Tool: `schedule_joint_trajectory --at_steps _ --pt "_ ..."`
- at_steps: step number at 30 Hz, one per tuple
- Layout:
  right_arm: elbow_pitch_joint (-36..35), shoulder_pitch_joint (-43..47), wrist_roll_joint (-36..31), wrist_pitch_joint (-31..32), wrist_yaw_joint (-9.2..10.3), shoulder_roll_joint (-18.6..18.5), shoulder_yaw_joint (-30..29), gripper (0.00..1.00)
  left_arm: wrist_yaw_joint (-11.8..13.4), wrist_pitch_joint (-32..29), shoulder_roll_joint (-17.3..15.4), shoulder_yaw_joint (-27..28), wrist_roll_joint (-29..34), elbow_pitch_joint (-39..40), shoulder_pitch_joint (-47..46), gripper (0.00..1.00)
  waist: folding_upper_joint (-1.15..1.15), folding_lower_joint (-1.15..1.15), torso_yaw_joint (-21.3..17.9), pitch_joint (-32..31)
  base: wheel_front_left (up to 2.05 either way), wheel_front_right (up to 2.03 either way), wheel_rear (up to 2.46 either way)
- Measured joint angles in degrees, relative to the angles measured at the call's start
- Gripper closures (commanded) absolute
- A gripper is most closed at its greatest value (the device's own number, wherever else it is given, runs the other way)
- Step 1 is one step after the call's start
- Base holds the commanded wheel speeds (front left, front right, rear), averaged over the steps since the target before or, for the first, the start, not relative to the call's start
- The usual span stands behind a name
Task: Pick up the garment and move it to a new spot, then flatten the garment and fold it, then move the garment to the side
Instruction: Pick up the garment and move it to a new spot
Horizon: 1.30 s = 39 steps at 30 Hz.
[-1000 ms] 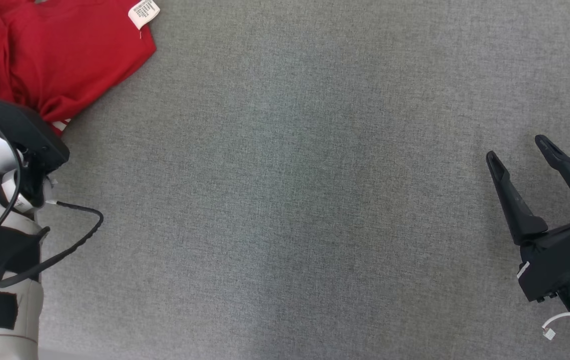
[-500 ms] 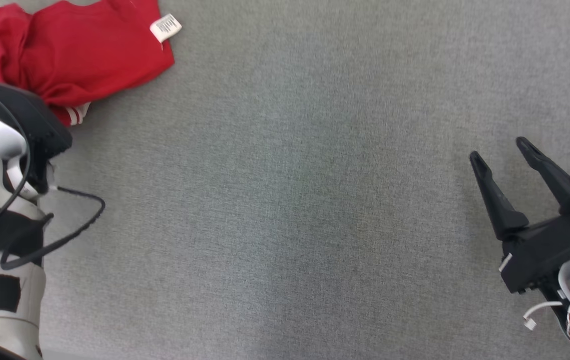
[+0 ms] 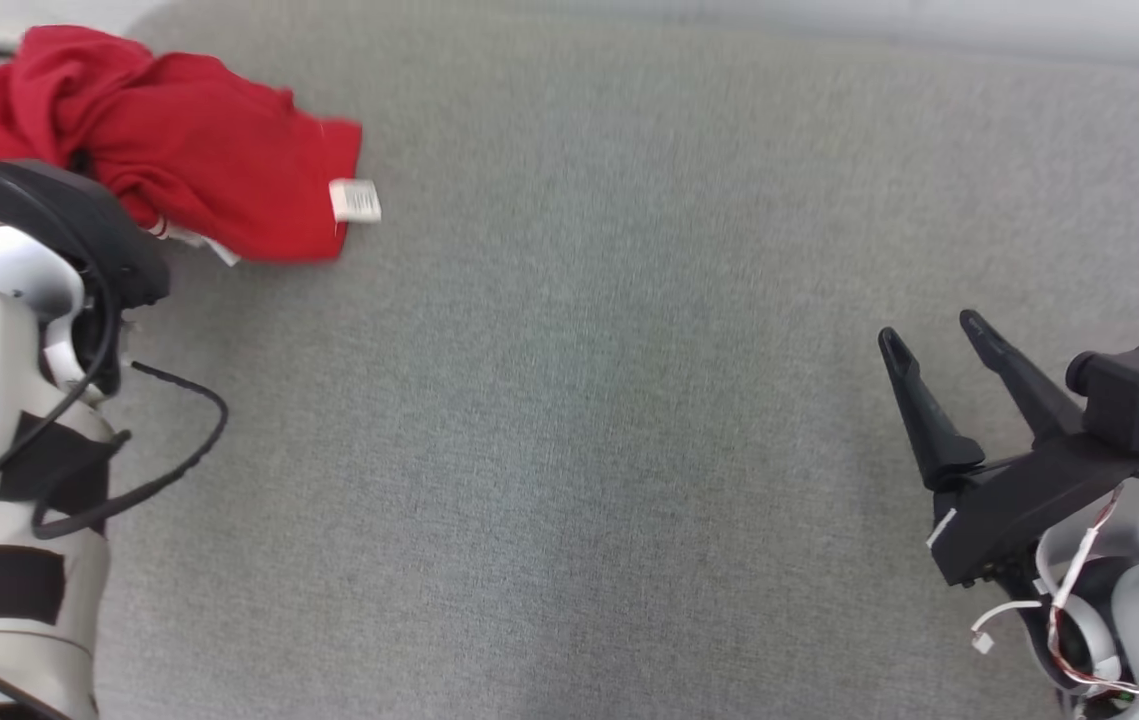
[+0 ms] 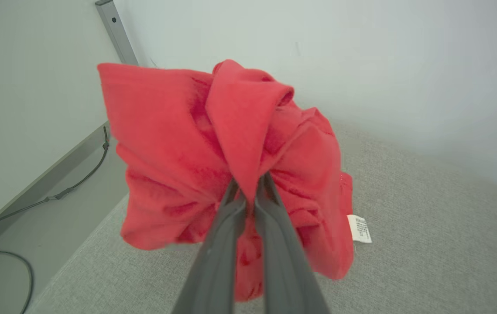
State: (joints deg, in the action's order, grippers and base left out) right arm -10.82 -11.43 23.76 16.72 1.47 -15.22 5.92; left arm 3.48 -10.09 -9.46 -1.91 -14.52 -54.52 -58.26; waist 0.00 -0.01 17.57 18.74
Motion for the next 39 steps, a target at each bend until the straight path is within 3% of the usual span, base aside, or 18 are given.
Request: schedule_joint_trajectory --at_steps 18,23,31,39 --pt "10.9 2.24 1.97 -8.04 -1.54 5.25 2.09 0.0 -7.12 5.63 7.0 -6.49 0.43 3.61 6.61 1.0 0.0 -0.01 -2.92 -14.73 0.0 0.0 0.0" --pt "10.81 5.14 2.02 -9.12 -1.55 6.08 2.44 0.0 -8.73 5.6 8.09 -9.73 0.25 7.48 8.9 1.0 -0.01 -0.01 -4.75 -18.49 0.0 0.0 0.0" --pt "10.38 7.65 2.02 -9.74 -1.53 6.58 3.39 0.0 -10.04 4.95 7.9 -16.12 -1.29 16.47 12.63 1.0 -0.01 0.0 -9.93 -21.62 0.0 0.0 0.0" --pt "9.42 8.52 1.92 -9.73 -1.97 6.51 4.77 0.0 -9.59 3.63 7.62 -28.8 -9.83 28.82 17.66 1.0 -0.01 0.0 -17.06 -23.09 0.0 0.0 0.0"
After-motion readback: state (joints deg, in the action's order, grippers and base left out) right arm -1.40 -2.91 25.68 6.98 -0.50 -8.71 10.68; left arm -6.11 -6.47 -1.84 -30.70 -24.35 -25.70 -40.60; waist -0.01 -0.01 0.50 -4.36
